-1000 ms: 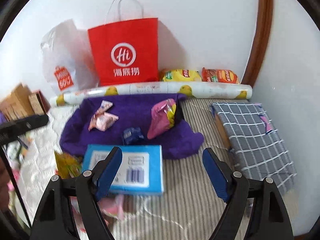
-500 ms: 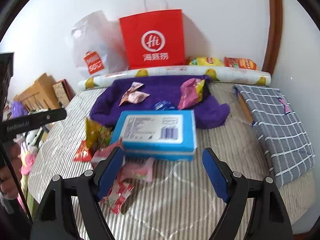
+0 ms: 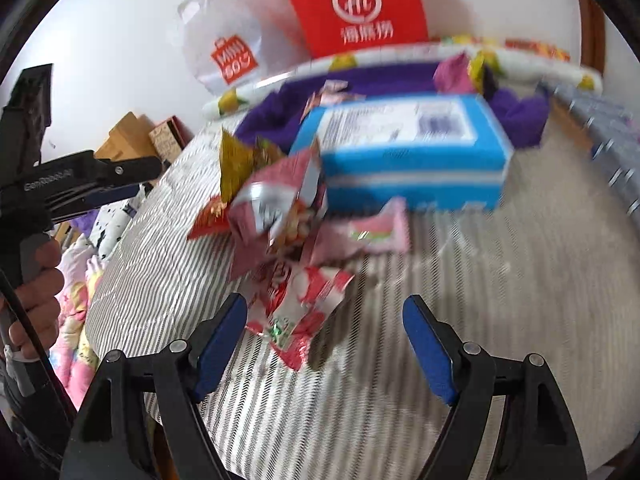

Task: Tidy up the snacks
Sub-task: 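Move both tools back from the towel to the snack pile, then grasp the red-white strawberry packet with the right gripper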

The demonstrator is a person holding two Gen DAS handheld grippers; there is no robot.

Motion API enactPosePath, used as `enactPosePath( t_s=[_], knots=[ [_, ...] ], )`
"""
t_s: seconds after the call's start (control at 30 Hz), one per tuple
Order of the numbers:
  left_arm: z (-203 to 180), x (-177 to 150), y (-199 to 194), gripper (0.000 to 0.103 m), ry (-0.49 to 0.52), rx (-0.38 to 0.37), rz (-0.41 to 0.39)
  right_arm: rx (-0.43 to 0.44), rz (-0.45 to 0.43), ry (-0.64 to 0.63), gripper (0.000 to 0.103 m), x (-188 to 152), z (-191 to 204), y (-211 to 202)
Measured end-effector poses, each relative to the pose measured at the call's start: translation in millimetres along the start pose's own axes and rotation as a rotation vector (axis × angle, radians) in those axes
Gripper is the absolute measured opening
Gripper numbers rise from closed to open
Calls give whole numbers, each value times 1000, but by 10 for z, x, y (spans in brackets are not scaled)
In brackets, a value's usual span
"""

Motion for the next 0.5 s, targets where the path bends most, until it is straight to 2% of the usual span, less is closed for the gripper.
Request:
enactPosePath(
  t_s=[0.13,0.23,0.3,0.33,0.37,0.5],
  knots=[
    [129,-59,59,63,-16,5,9,24,14,31,80,-28,72,193],
    [215,-90,107,63,-22,22,9,-46,-21,-4,80,-23,171,252],
    [235,-107,147,63,-23,16,12,-130,-38,-42,64,-18,226,289],
    [228,-121,179,63,-19,4,18,-162,-44,-70,61,-24,258,302],
    [215,-131,209,63,-13,0,23,-156,-43,-89,52,-37,268,307],
    [130,-150,337,63,6,-9,38,-128,-58,-123,41,-77,264,233]
  ],
)
Point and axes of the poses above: each gripper's, at about its wrist camera, not at the fingertips, and y roughly the way its jaws point, z to its left, x to its top, the point moved 4 cm from there along y, roughly the way its jaws point, and after that the axes turned 7 degrees about z, right-handed, at the moved point
